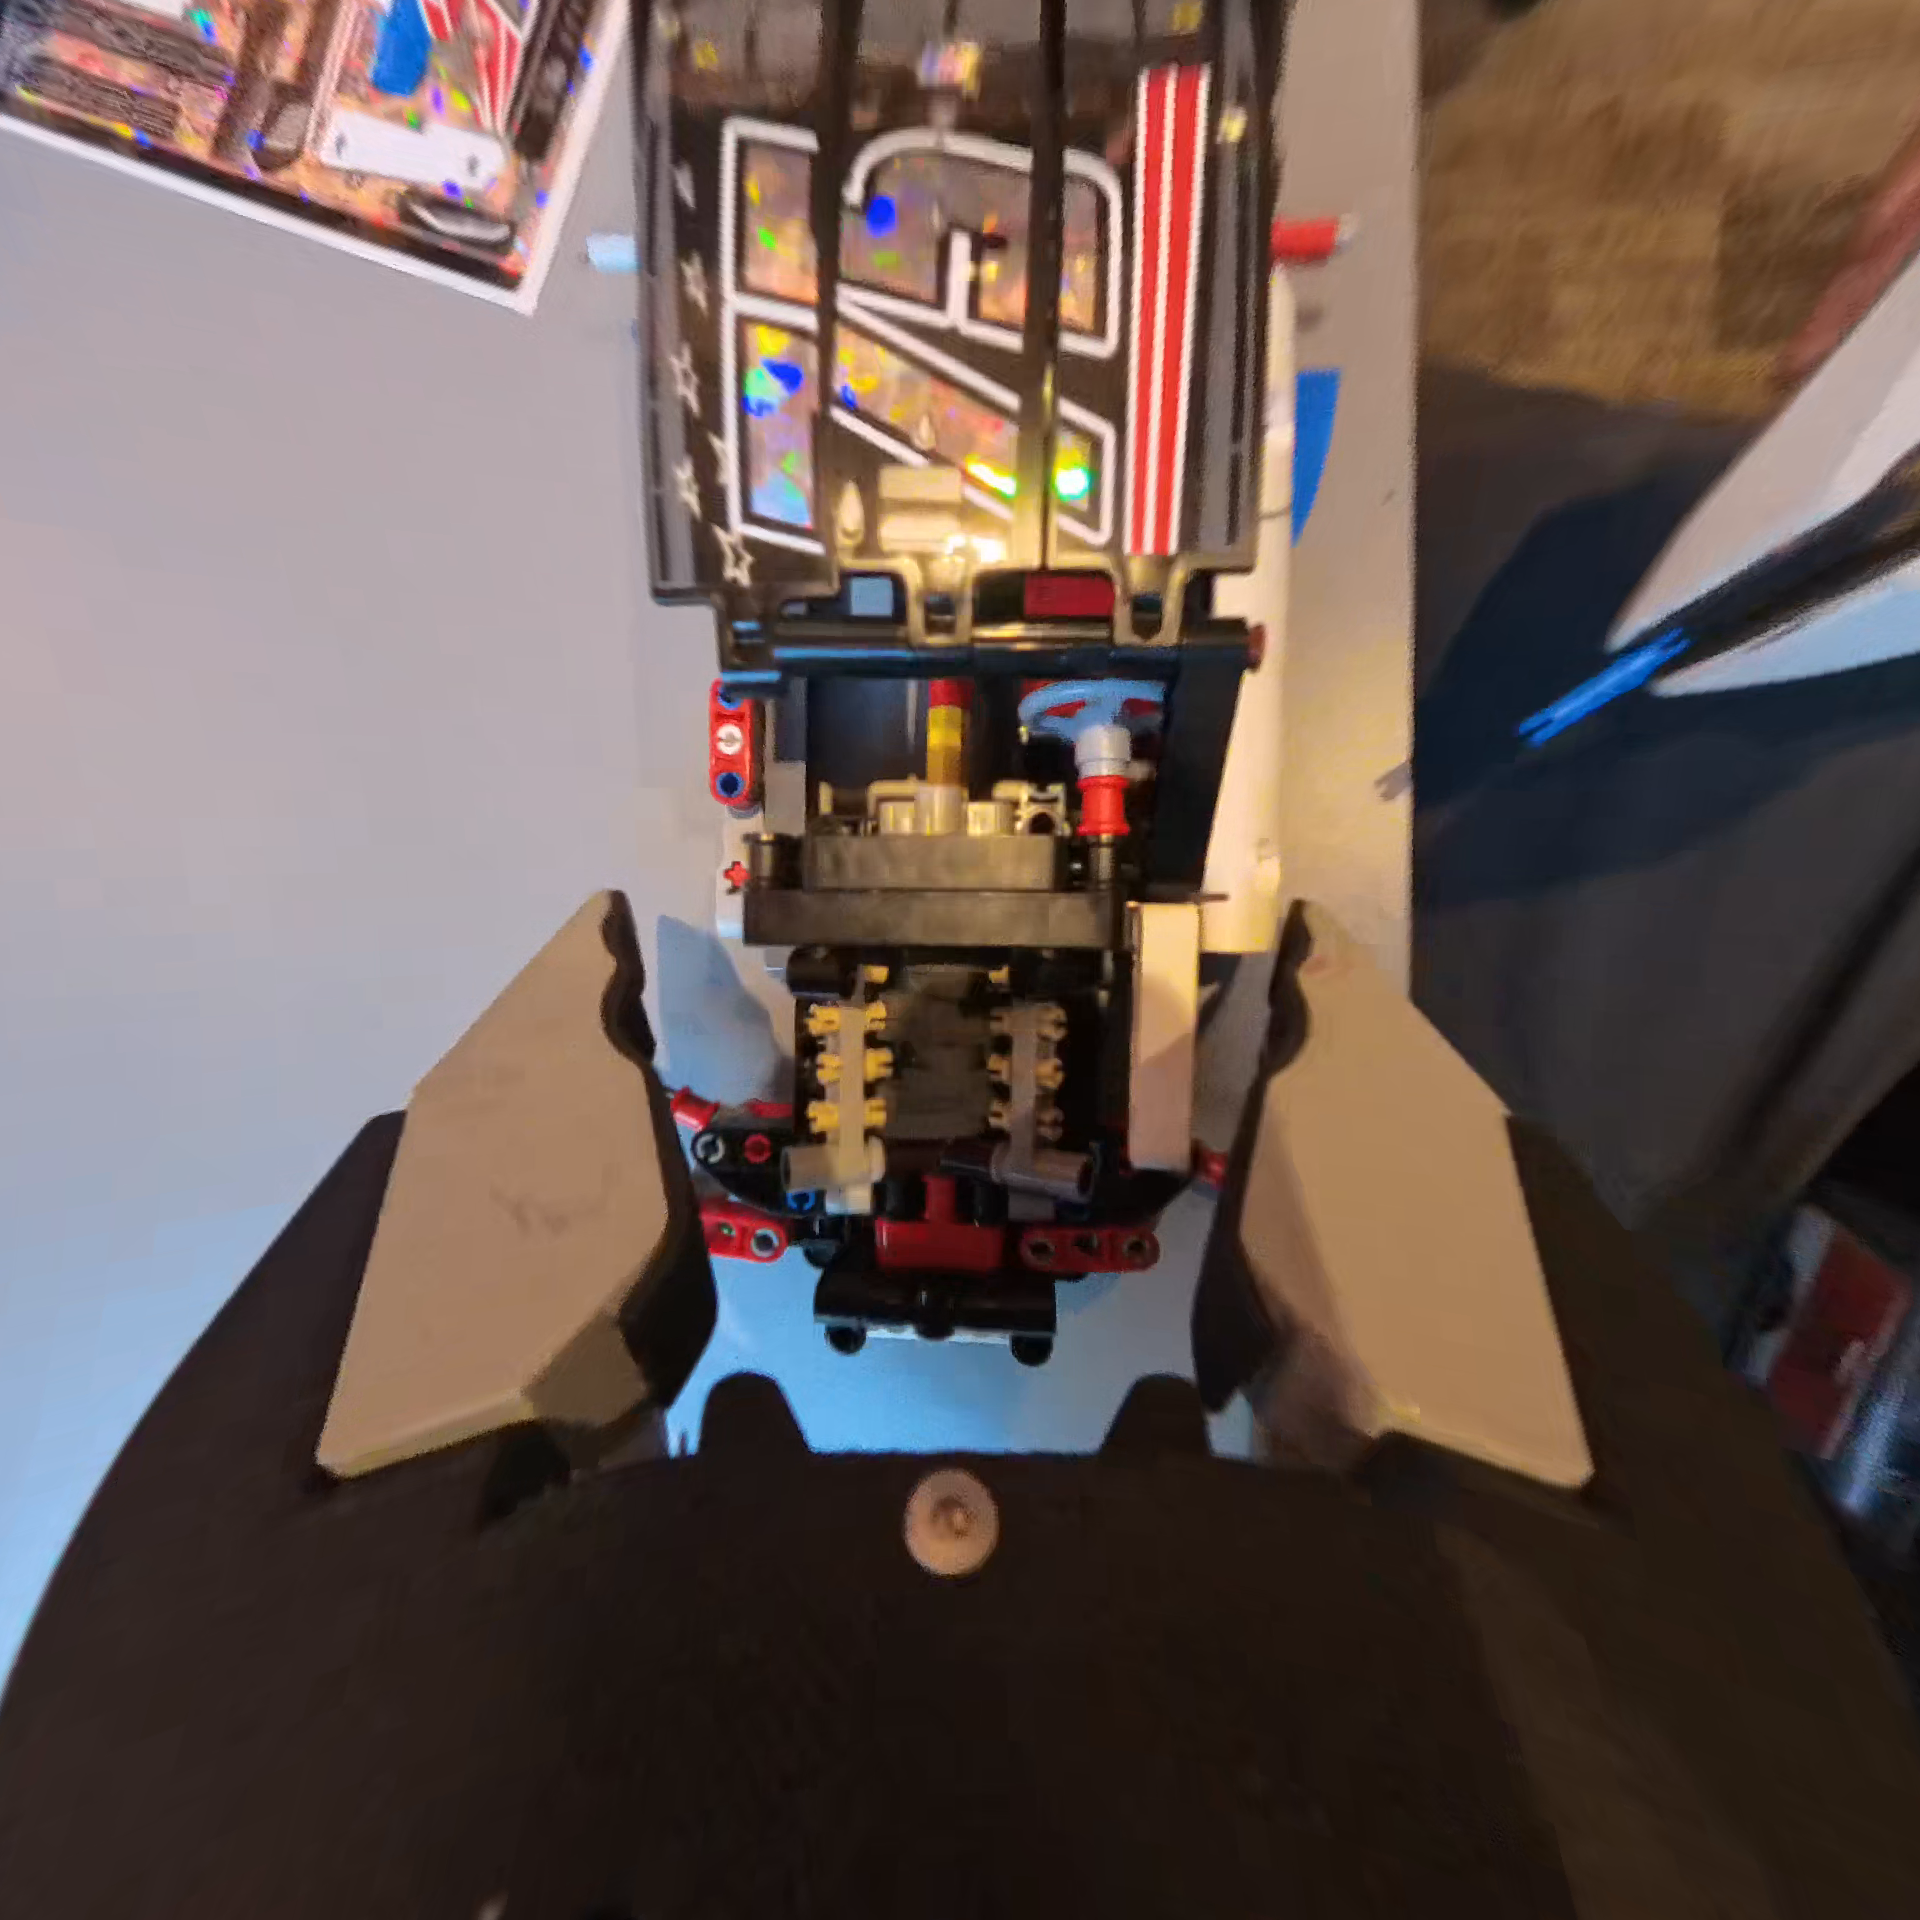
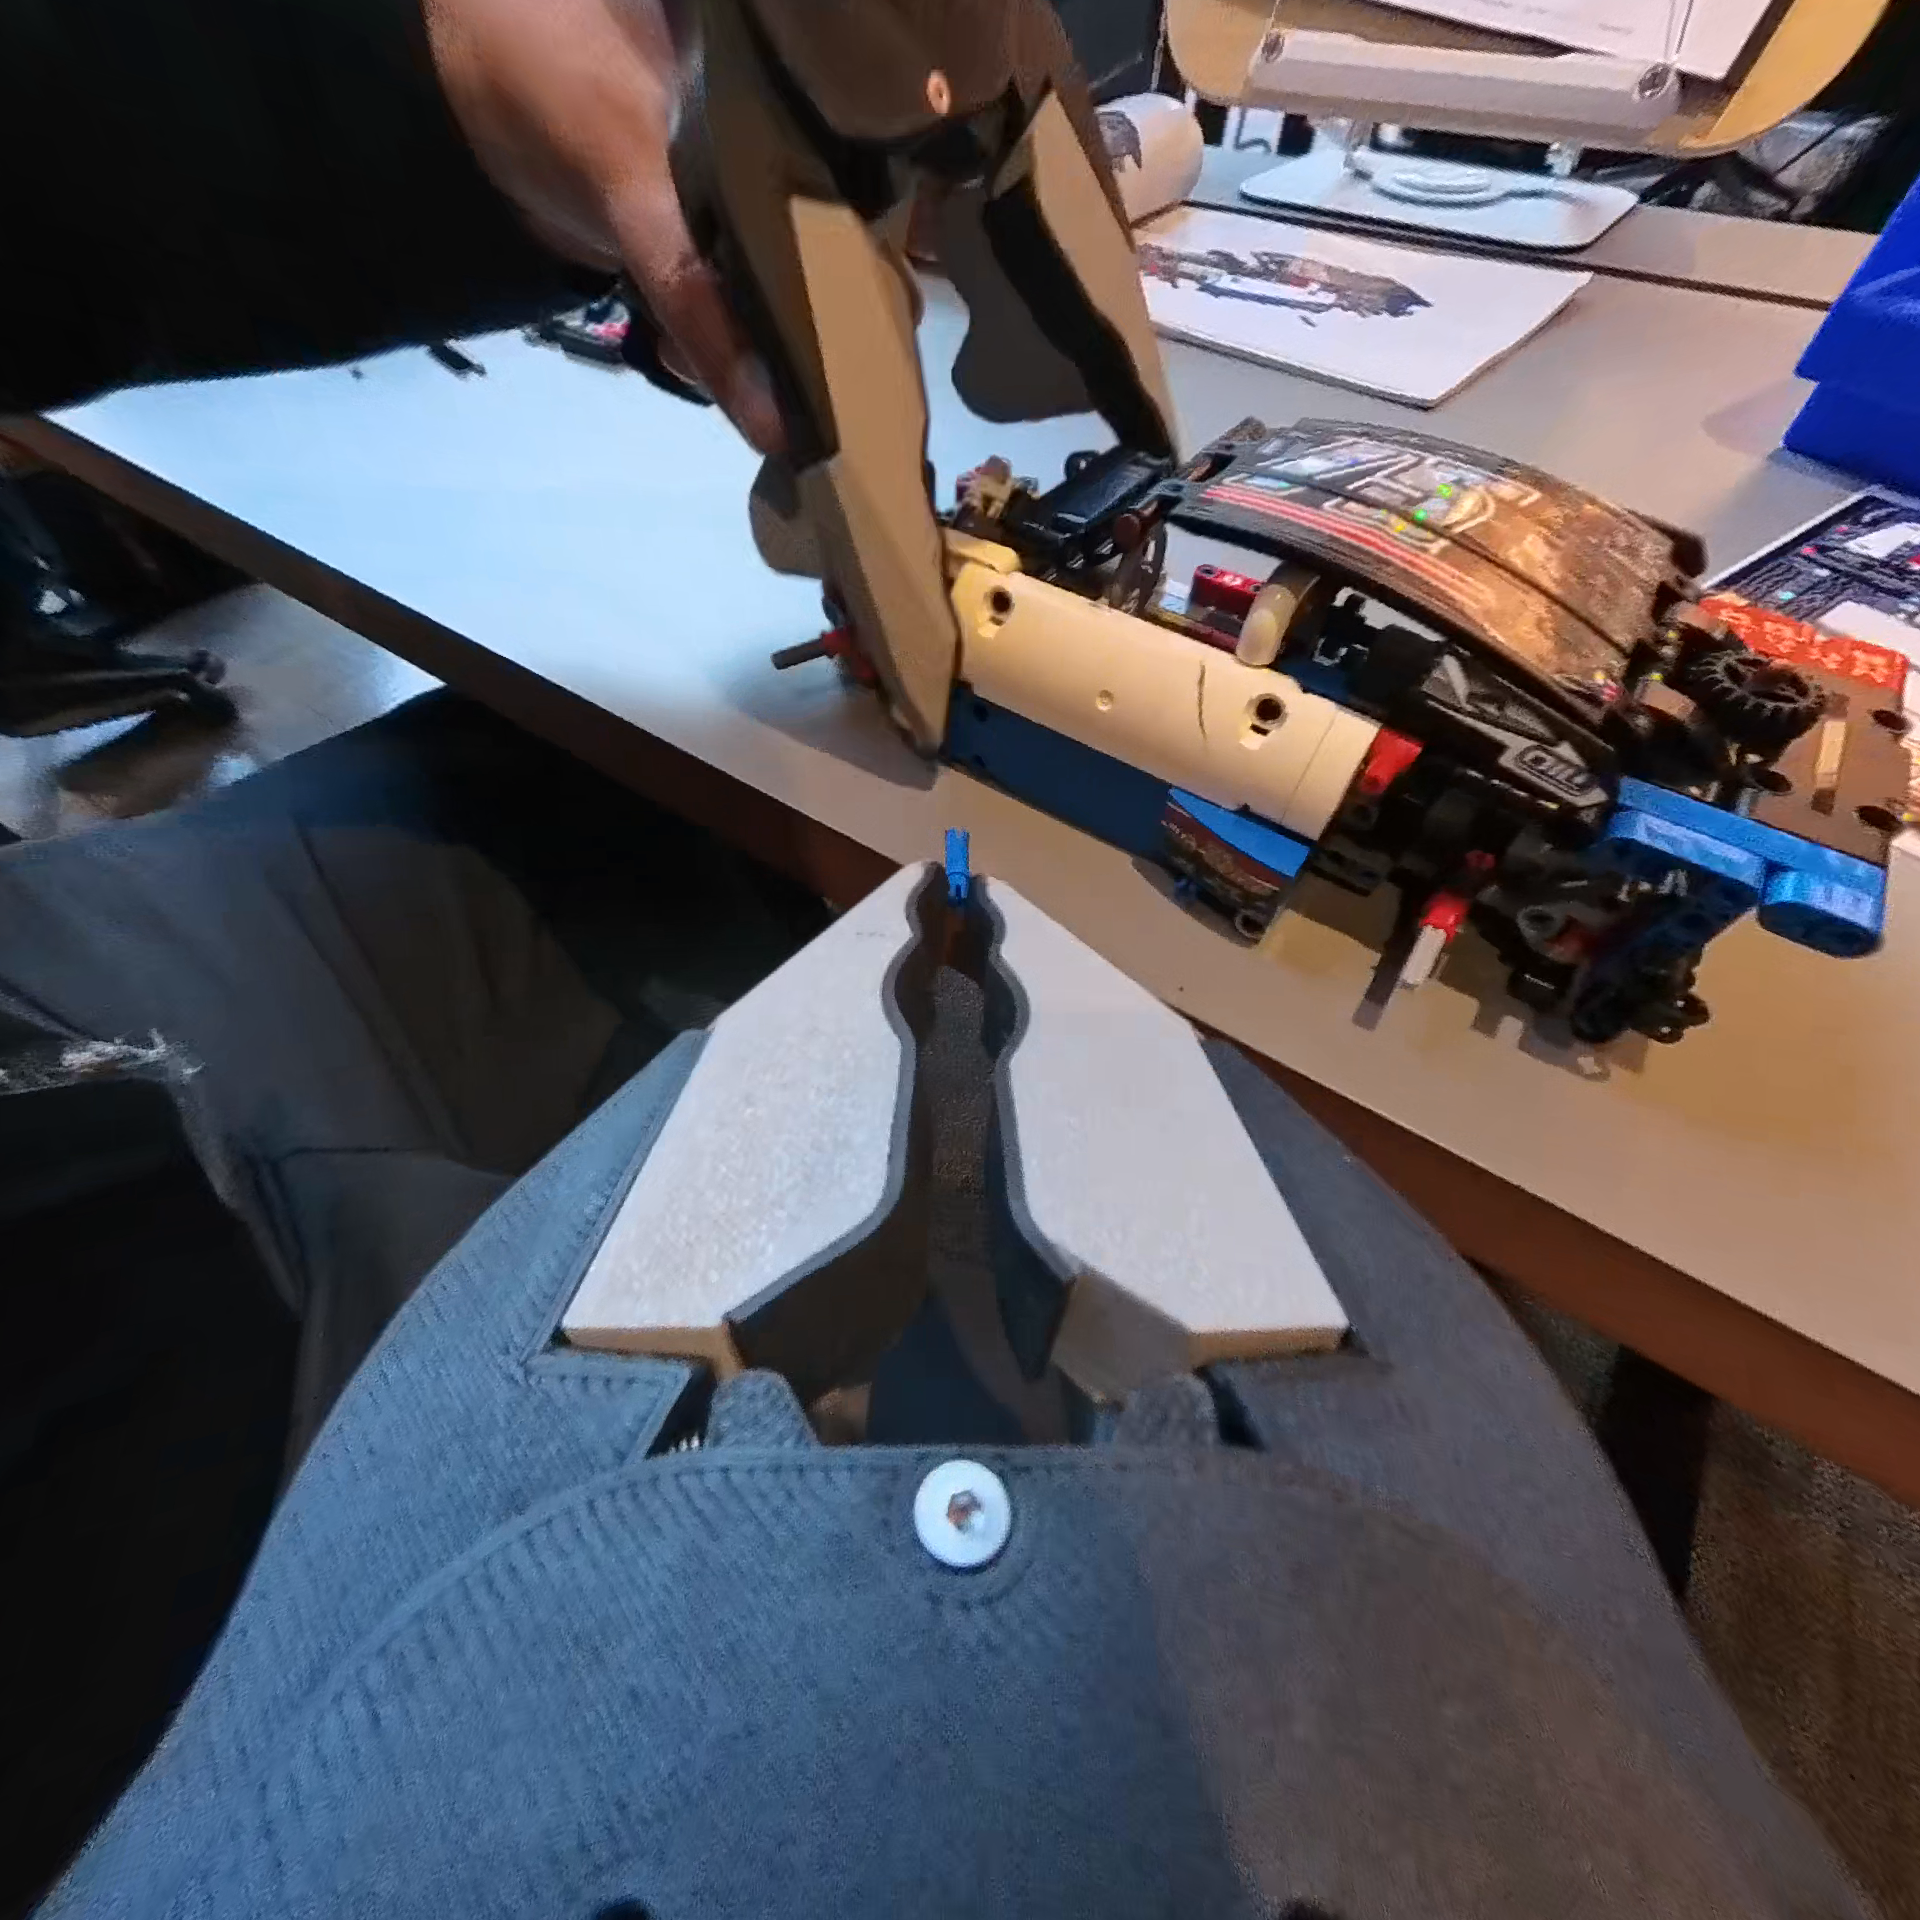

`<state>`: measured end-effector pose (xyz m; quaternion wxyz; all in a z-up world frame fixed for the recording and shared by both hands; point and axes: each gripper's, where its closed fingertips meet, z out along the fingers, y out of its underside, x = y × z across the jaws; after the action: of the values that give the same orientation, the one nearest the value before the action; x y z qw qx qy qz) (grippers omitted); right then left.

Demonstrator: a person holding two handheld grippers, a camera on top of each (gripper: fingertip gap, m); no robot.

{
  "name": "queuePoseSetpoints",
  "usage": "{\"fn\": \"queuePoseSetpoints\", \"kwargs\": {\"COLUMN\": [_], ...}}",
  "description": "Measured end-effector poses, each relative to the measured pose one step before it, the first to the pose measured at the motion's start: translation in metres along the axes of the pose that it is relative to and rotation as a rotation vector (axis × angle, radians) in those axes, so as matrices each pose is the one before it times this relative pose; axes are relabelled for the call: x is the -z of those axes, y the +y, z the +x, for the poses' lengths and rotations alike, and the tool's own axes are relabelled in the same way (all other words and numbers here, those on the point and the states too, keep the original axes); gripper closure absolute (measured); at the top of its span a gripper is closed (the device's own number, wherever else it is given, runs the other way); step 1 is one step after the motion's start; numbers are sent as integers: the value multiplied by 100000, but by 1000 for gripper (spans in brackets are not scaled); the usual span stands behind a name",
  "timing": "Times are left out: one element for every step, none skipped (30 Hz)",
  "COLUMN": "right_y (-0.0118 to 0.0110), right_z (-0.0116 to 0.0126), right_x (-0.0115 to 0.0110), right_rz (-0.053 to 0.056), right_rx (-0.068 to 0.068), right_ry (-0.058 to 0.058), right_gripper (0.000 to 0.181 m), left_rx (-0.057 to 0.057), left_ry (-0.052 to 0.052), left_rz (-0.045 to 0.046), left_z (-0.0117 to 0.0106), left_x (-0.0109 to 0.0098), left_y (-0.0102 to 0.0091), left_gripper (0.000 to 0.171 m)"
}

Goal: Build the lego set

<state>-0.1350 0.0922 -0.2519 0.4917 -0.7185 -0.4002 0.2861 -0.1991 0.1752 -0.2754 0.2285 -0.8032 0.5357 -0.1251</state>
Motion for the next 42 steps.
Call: {"fn": "queuePoseSetpoints", "kwargs": {"right_y": [-59, -121, -55, 41, 177, 222, 177, 81, 38, 54, 105, 90, -12, -133, -135, -141, -222, -198, -67, 74, 238, 412, 557, 580, 563, 627, 673, 510, 159, -118, -183, -157, -76, -63, -149, -225, -180, -123, -168, -184, -161, -132], "right_z": [118, 65, 40, -63, -189, -160, -2, 55, 23, 19, 32, -6, -22, -75, -26, -5, -40, 8, 68, 69, 77, 87, 82, -49, -184, -126, 40, 34, 85, 175, 221, 201, 176, 113, 2, -163, -252, -174, -178, -185, -43, -18], "right_x": [-109, -113, -178, -218, -228, -171, -73, 50, 137, 169, 172, 153, 157, 159, 143, 174, 230, 234, 172, 76, -38, -138, -242, -293, -298, -216, -102, 17, 134, 185, 190, 202, 246, 300, 287, 221, 121, 37, -9, -29, -63, -76], "right_rz": [717, 1056, 749, 120, -913, -1473, -1353, -910, -493, -131, -27, 168, 695, 1296, 981, 510, 869, 916, 347, -28, 9, -18, -74, 528, 1083, 936, 672, 1084, 2079, 2474, 1841, 1349, 886, 577, 715, 478, -282, -565, 165, 743, 975, 1257], "right_rx": [-514, -1482, -1636, -1084, -55, 1378, 2372, 2397, 1694, 777, -365, -1012, -794, 300, 923, 939, 956, 782, 390, 122, 296, 607, 202, -953, -1691, -1773, -2365, -3324, -3040, -1868, -815, -174, 58, 139, 382, 674, 1257, 1830, 1798, 1228, 764, 353], "right_ry": [1018, 731, 864, 716, 474, 1172, 2359, 2687, 2155, 1739, 1528, 1206, 1159, 1071, 1505, 1680, 1432, 1651, 1888, 1859, 2020, 2220, 2287, 1374, 419, 873, 1724, 1245, 794, 827, 646, 455, 496, 458, 52, -648, -808, -153, -168, -355, 269, 175], "right_gripper": [179, 179, 179, 179, 178, 179, 179, 179, 179, 179, 179, 179, 179, 179, 179, 179, 179, 179, 179, 179, 179, 179, 179, 179, 179, 179, 178, 179, 179, 179, 179, 179, 179, 179, 179, 179, 179, 179, 179, 179, 179, 179], "left_rx": [-2413, -767, 1364, -565, -445, 289, 477, 807, 998, 921, 883, 1378, 2303, 1996, 1095, 296, 98, 79, -264, -210, 318, 597, 570, 743, 892, 904, 610, 474, 182, 127, 143, -118, -574, -987, -1164, -928, -605, -460, -334, -357, -50, 294], "left_ry": [-390, 892, 1635, 167, 447, 312, 120, 416, 772, 1089, 1087, 1225, 1633, 1360, 348, -378, -740, -1098, -1156, -818, -550, -424, -507, -477, -621, -629, -468, -299, -184, -41, -87, -2, 330, 655, 771, 673, 438, 384, 455, 269, -46, -178], "left_rz": [-3053, -2229, 229, 935, 91, -29, 370, 258, 336, 734, 1009, 1647, 1538, 1048, 611, 277, 596, 513, 216, 372, 703, 533, 291, 66, -96, -226, -109, 207, 347, 197, -142, -174, -44, -173, -522, -694, -447, -131, 258, 413, 352, 373], "left_z": [167, 287, 269, -34, 28, 52, 70, 112, 117, 140, 118, 135, 199, 153, 30, -8, -1, 0, 10, 79, 107, 99, 67, 58, 57, 68, 78, 82, 92, 123, 151, 187, 246, 270, 228, 161, 82, 17, 13, 0, 13, 15], "left_x": [-453, -455, -316, -39, 10, 16, 6, 41, 66, 64, 75, 112, 99, 77, 44, -1, -20, -27, -36, -54, -43, -40, -47, -42, -49, -41, -42, -41, -53, -50, -57, -75, -85, -74, -62, -57, -51, -46, -44, -17, -14, 11], "left_y": [342, 238, -115, -188, -46, -33, -35, -32, -49, -102, -131, -249, -245, -180, -76, -25, -32, -35, 0, -33, -90, -85, -71, -75, -61, -62, -50, -60, -82, -88, -66, -88, -103, -82, -57, -34, -59, -68, -62, -60, -30, -13], "left_gripper": [56, 60, 59, 62, 63, 63, 63, 62, 62, 62, 62, 62, 62, 63, 63, 63, 64, 64, 65, 65, 66, 66, 66, 66, 66, 66, 66, 66, 66, 66, 66, 66, 66, 66, 66, 66, 66, 66, 66, 66, 66, 66]}}
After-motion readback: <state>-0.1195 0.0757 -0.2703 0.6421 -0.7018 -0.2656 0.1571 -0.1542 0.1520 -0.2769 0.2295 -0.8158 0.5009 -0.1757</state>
